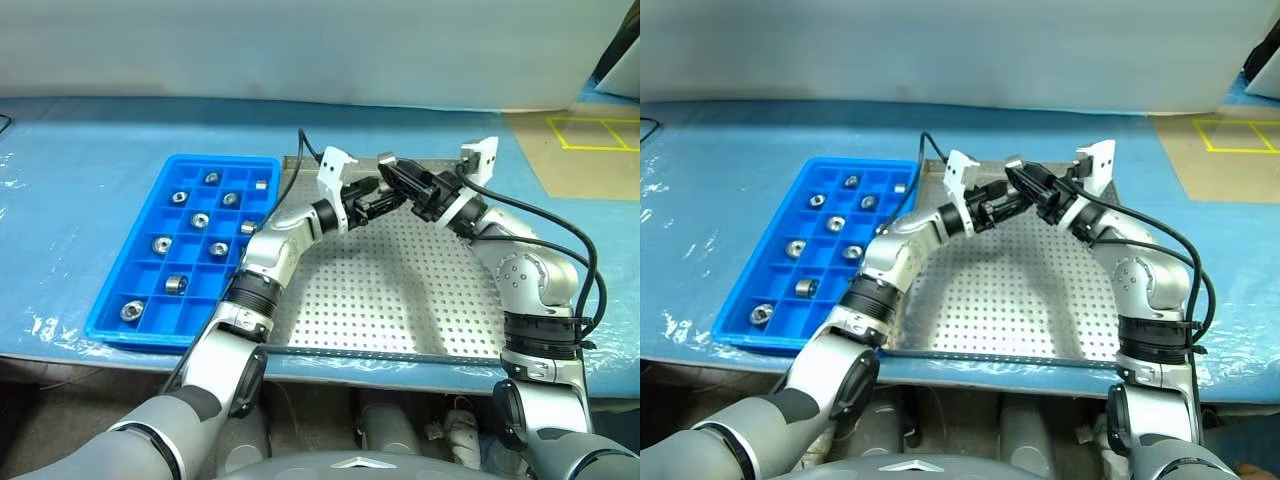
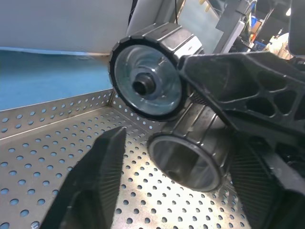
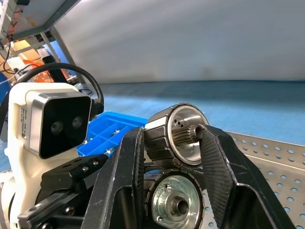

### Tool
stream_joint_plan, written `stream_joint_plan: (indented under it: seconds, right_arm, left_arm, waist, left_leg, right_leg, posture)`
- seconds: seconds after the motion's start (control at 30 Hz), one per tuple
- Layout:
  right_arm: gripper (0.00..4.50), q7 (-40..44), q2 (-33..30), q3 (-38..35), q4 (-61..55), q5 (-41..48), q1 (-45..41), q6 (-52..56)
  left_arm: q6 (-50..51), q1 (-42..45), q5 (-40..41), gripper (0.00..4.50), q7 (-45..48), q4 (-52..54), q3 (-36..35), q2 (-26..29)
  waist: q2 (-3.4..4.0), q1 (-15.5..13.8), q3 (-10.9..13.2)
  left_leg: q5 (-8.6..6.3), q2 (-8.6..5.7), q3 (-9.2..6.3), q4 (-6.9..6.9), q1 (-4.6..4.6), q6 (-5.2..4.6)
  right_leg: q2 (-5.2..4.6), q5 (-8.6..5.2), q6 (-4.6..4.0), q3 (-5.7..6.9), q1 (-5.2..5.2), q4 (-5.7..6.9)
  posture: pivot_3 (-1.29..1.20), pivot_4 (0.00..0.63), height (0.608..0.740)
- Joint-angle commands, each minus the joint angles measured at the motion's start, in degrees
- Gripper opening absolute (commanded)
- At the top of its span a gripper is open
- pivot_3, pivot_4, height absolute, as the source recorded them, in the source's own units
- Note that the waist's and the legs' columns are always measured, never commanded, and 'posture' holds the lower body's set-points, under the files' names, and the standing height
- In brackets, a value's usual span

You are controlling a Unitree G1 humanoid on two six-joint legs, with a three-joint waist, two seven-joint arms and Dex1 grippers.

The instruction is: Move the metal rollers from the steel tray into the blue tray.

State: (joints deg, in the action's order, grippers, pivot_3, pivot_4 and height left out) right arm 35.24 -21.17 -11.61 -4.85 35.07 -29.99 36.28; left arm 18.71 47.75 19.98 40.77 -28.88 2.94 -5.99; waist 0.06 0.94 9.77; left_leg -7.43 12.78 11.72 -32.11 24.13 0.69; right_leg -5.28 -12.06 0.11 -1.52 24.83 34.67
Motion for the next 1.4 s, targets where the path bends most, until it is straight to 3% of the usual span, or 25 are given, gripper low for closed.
stream_joint_plan:
  seconds: [0.03,0.1,0.33,0.73,0.83,1.0,1.17,1.4]
  right_arm:
    - [1.32,0.7,-0.5,0.5,-1.4,0.1,0.5,-1.2]
    - [1.32,0.7,-0.4,0.5,-1.2,-0.1,0.5,-1.3]
    - [1.32,0.1,0.7,-0.4,0.1,0.5,-0.4,-2.3]
    - [1.32,-13.1,10.5,-14.5,8.1,13.2,-10.1,-4.7]
    - [1.32,-12.3,9.6,-11.6,7.3,11.0,-9.3,-4.5]
    - [1.32,-4.7,6.7,-0.5,5.8,5.0,-5.6,-3.8]
    - [1.32,1.3,6.2,5.8,11.5,0.6,-8.4,-5.2]
    - [1.32,12.0,5.6,11.1,23.0,-4.6,-15.0,-8.0]
  left_arm:
    - [-1.6,1.8,1.0,2.24,-0.7,1.5,-1.7,-0.2]
    - [-1.2,1.6,1.3,1.86,-1.0,2.2,-2.1,0.1]
    - [1.0,0.3,3.5,1.86,-1.5,3.7,-3.8,0.6]
    - [6.9,3.9,20.4,1.86,-12.0,3.3,-19.1,-3.3]
    - [5.9,4.1,21.5,1.86,-13.1,3.1,-20.6,-2.3]
    - [3.7,-1.4,14.9,1.86,-8.3,10.2,-15.1,5.8]
    - [4.8,-11.8,12.3,1.86,-6.8,23.3,-13.6,15.5]
    - [10.7,-28.3,15.1,1.86,-6.5,43.4,-15.7,26.7]
  waist:
    - [0.0,0.0,0.0]
    - [0.0,0.0,0.0]
    - [0.0,0.0,0.0]
    - [-0.04,-0.2,0.0]
    - [-0.06,-0.2,0.0]
    - [-0.17,0.0,0.1]
    - [-0.19,-0.2,0.1]
    - [-0.29,-3.9,0.2]
  left_leg:
    - [0.0,0.0,0.0,0.0,0.0,0.0]
    - [0.0,0.0,0.0,0.0,0.0,0.0]
    - [0.0,0.0,0.0,-0.01,0.0,0.0]
    - [-0.01,-0.03,0.06,-0.02,0.18,-0.02]
    - [-0.01,-0.02,0.06,-0.01,0.24,-0.05]
    - [-0.01,0.05,0.03,0.01,0.24,0.0]
    - [0.03,0.17,0.0,0.11,0.15,0.22]
    - [0.07,0.2,-0.05,0.17,0.22,0.3]
  right_leg:
    - [0.0,0.0,0.0,0.0,0.0,0.0]
    - [0.0,0.0,0.0,0.0,0.0,0.0]
    - [0.0,0.0,0.0,0.0,0.0,0.0]
    - [0.06,0.01,-0.01,-0.01,0.2,0.05]
    - [0.06,0.01,0.0,0.0,0.24,0.02]
    - [0.12,0.03,0.03,0.02,0.27,0.01]
    - [0.16,0.05,0.08,0.04,0.32,0.07]
    - [0.14,0.05,0.07,0.22,0.28,0.09]
  posture:
    - [-0.42,0.15,0.74]
    - [-0.42,0.15,0.74]
    - [-0.41,0.15,0.74]
    - [-0.38,0.15,0.74]
    - [-0.38,0.15,0.74]
    - [-0.29,0.15,0.74]
    - [-0.16,0.15,0.74]
    - [0.04,0.15,0.74]
